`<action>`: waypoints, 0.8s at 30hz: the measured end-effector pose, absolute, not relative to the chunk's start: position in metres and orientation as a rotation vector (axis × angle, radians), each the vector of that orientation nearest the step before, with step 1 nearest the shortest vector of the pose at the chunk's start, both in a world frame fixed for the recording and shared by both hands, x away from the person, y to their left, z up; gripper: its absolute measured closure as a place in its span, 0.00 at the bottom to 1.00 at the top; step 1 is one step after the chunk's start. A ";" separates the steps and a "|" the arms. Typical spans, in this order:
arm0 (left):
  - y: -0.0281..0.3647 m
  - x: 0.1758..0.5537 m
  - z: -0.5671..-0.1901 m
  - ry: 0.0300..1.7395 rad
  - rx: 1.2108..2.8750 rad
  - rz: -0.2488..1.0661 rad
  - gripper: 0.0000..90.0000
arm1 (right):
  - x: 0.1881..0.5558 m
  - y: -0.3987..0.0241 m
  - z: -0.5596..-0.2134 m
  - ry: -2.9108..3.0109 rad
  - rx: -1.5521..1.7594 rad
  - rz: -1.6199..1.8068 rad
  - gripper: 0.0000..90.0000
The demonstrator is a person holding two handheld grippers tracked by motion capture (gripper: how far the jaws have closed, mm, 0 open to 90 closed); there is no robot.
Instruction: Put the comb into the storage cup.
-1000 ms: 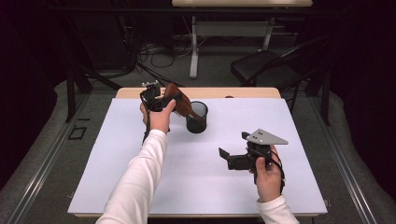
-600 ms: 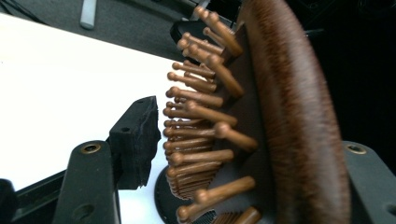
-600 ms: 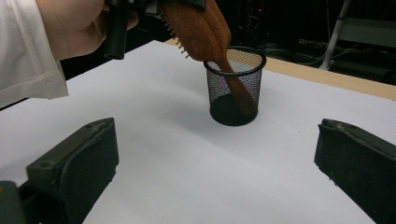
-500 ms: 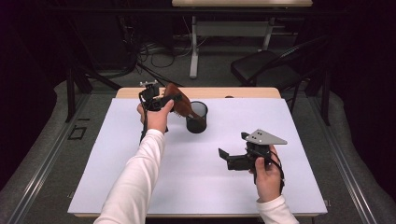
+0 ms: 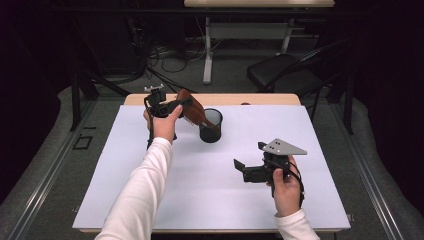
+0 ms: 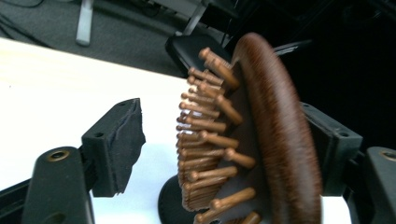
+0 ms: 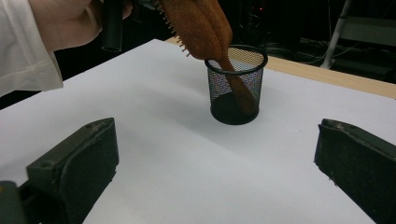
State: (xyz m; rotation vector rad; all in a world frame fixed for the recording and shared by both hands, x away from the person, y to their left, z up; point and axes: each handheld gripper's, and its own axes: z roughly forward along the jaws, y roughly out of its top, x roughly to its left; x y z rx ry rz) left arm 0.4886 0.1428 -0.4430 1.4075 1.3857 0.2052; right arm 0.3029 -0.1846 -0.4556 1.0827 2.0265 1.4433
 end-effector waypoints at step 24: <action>0.150 0.485 -0.436 1.321 1.435 0.234 0.13 | 0.302 -0.185 -0.455 2.023 1.083 1.446 0.00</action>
